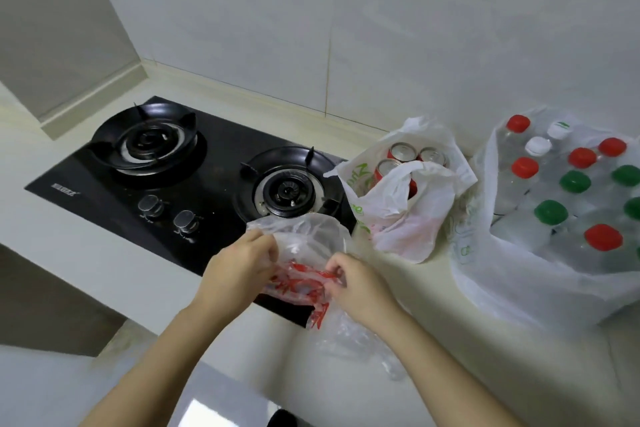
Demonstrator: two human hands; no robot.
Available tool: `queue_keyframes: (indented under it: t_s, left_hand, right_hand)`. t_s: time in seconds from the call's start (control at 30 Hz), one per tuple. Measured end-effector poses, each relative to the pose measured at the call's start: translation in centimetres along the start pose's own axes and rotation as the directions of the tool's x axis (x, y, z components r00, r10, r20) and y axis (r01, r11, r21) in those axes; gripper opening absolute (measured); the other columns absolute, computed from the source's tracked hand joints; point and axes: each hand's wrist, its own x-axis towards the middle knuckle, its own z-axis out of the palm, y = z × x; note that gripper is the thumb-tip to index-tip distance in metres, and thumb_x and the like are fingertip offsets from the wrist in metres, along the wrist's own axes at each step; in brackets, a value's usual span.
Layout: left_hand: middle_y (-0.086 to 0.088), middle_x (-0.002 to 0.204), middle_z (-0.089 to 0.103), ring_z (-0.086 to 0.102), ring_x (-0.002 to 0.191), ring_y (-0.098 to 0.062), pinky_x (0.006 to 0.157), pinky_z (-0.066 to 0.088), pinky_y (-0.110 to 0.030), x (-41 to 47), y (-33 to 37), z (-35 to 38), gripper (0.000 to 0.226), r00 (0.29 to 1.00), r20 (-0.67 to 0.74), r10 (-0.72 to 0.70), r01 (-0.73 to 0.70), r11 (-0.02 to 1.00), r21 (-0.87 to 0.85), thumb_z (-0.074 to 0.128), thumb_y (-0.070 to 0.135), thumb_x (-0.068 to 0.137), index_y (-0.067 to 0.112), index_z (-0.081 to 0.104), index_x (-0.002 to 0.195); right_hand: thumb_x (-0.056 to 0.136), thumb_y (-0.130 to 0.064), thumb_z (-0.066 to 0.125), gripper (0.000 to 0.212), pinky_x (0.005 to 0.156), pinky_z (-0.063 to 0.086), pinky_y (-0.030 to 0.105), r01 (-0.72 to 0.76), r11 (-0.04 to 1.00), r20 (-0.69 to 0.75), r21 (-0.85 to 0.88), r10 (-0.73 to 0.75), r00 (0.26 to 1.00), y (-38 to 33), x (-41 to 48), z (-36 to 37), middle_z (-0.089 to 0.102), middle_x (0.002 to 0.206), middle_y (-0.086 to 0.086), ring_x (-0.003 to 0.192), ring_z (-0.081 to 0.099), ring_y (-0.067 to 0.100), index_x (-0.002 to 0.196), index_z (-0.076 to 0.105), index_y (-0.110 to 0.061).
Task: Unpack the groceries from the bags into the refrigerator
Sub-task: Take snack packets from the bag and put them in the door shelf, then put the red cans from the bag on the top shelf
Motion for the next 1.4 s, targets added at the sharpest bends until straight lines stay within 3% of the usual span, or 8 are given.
queue_keyframes:
  t_s: [0.3,0.5,0.7,0.87,1.1,1.2,1.27,1.4]
  left_hand:
    - [0.012,0.094,0.052,0.059,0.073,-0.023,0.061,0.044,-0.034,10.4,-10.6,-7.4,0.011,0.989,-0.138,-0.052,0.056,0.998,0.025,0.07,0.023,0.083,0.023,0.059,0.088]
    - [0.0,0.099,0.054,0.059,0.074,-0.031,0.059,0.039,-0.033,22.2,-11.3,-8.8,0.014,0.984,-0.15,0.091,-0.073,0.99,0.124,0.053,0.011,0.088,0.016,0.062,0.097]
    - [-0.003,0.114,0.05,0.058,0.087,-0.025,0.064,0.044,-0.034,32.6,-10.3,-6.4,0.022,0.987,0.019,0.161,-0.161,0.962,0.221,0.057,0.025,0.093,0.017,0.056,0.113]
    - [-0.007,0.126,0.043,0.048,0.11,-0.026,0.076,0.048,-0.034,37.4,-11.0,-1.3,0.046,0.971,0.183,0.151,-0.217,0.879,0.425,0.061,0.04,0.091,0.017,0.045,0.128]
    - [-0.007,0.135,0.04,0.041,0.123,-0.025,0.094,0.04,-0.038,40.0,-12.7,4.8,0.051,0.956,0.288,0.057,-0.204,0.834,0.512,0.057,0.043,0.093,0.016,0.04,0.134]
    - [-0.006,0.154,0.026,0.017,0.145,-0.029,0.113,0.024,-0.053,40.8,-13.6,5.9,0.055,0.936,0.352,0.002,-0.192,0.841,0.506,0.05,0.038,0.098,0.021,0.03,0.146]
    - [-0.006,0.16,0.015,0.002,0.149,-0.032,0.115,0.011,-0.06,40.9,-13.7,5.5,0.062,0.916,0.402,-0.007,-0.212,0.84,0.499,0.044,0.045,0.099,0.021,0.02,0.151]
    - [-0.005,0.161,0.015,0.001,0.148,-0.038,0.115,0.005,-0.064,40.2,-12.3,3.2,0.075,0.921,0.388,0.028,-0.224,0.854,0.47,0.044,0.056,0.095,0.028,0.007,0.154]
  right_hand:
    - [0.094,-0.017,0.058,0.012,0.08,0.05,0.034,0.237,0.947,-0.043,-0.216,-0.251,0.967,-11.4,15.4,-2.2,0.057,0.112,-0.009,0.094,0.056,0.013,0.105,0.059,-0.023]
    - [0.089,-0.003,0.057,0.024,0.077,0.047,0.034,0.156,0.833,-0.139,-0.531,-0.267,0.954,-12.4,25.9,-6.8,0.054,0.111,0.0,0.102,0.052,0.021,0.108,0.057,-0.019]
    - [0.091,-0.014,0.062,0.031,0.072,0.036,0.032,-0.02,0.692,-0.178,-0.721,-0.157,0.971,-7.5,31.4,-10.1,0.052,0.119,0.004,0.108,0.05,0.024,0.12,0.054,-0.02]
    - [0.088,-0.022,0.067,0.047,0.095,0.044,0.035,-0.13,0.619,-0.167,-0.775,-0.002,0.986,-2.6,33.3,-9.5,0.052,0.13,0.003,0.116,0.051,0.021,0.132,0.05,-0.022]
    - [0.091,-0.027,0.064,0.049,0.101,0.04,0.039,-0.191,0.652,-0.072,-0.734,0.205,0.976,1.4,35.3,-6.9,0.047,0.139,0.005,0.128,0.043,0.025,0.137,0.046,-0.024]
    - [0.088,-0.026,0.064,0.057,0.11,0.034,0.044,-0.202,0.702,-0.012,-0.683,0.266,0.964,2.4,35.7,-6.7,0.042,0.146,0.006,0.135,0.037,0.026,0.141,0.042,-0.024]
    - [0.086,-0.03,0.066,0.067,0.113,0.033,0.046,-0.194,0.725,0.036,-0.661,0.289,0.957,2.3,35.6,-7.2,0.037,0.15,0.007,0.138,0.035,0.027,0.146,0.037,-0.025]
    - [0.082,-0.047,0.068,0.081,0.11,0.034,0.043,-0.131,0.752,0.103,-0.646,0.256,0.961,0.4,34.9,-9.1,0.036,0.152,0.005,0.138,0.036,0.027,0.151,0.028,-0.028]
